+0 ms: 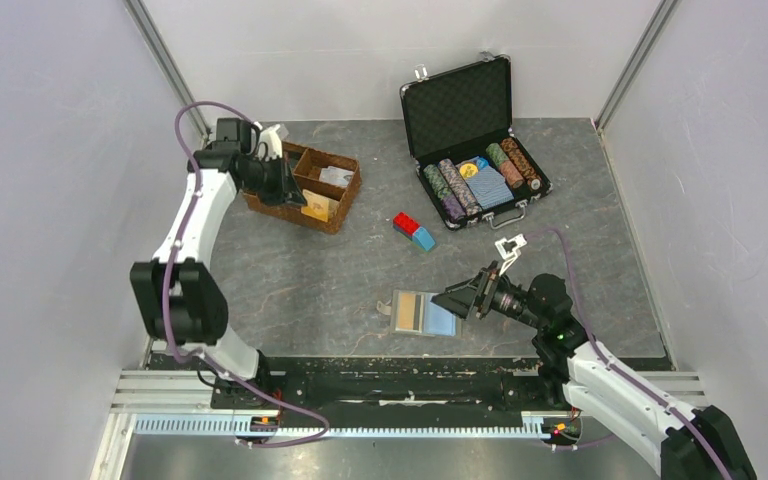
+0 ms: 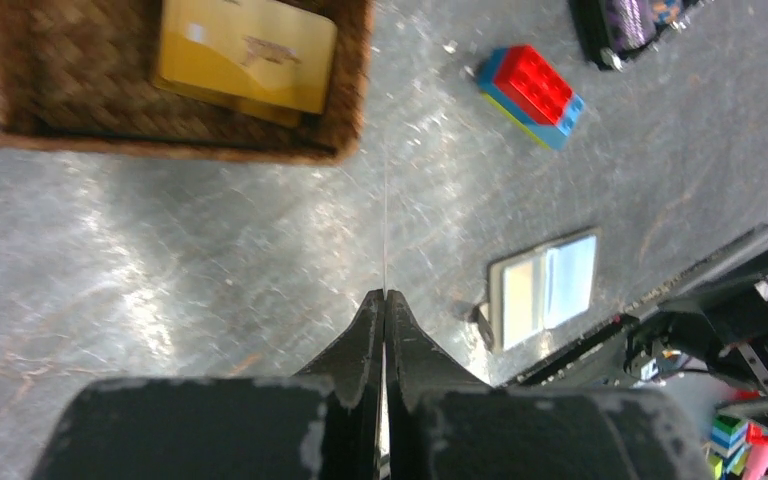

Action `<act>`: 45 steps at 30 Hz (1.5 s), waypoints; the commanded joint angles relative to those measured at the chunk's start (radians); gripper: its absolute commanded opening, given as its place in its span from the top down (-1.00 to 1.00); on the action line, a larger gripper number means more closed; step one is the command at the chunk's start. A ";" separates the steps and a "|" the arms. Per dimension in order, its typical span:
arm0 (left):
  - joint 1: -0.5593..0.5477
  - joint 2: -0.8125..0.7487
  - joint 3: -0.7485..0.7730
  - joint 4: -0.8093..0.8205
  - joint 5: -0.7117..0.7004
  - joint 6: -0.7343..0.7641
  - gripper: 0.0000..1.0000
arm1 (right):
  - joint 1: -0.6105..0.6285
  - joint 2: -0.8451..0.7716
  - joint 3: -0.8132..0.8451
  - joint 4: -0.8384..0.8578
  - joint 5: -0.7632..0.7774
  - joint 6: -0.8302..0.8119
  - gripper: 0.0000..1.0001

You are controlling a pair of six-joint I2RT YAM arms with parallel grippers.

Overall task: Take the credit cards out of the card holder
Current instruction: Place the credit card in the storage box.

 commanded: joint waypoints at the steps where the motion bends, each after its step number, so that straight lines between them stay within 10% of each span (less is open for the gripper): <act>1: 0.061 0.120 0.162 -0.113 -0.010 0.120 0.95 | -0.003 0.002 0.067 -0.024 -0.022 -0.069 -0.96; 22: 0.063 0.504 0.533 -0.231 0.042 0.169 0.95 | -0.002 0.085 0.093 0.033 -0.014 -0.047 -0.96; 45: 0.056 0.643 0.620 -0.246 0.150 0.239 0.95 | -0.002 0.138 0.118 0.044 -0.019 -0.052 -0.96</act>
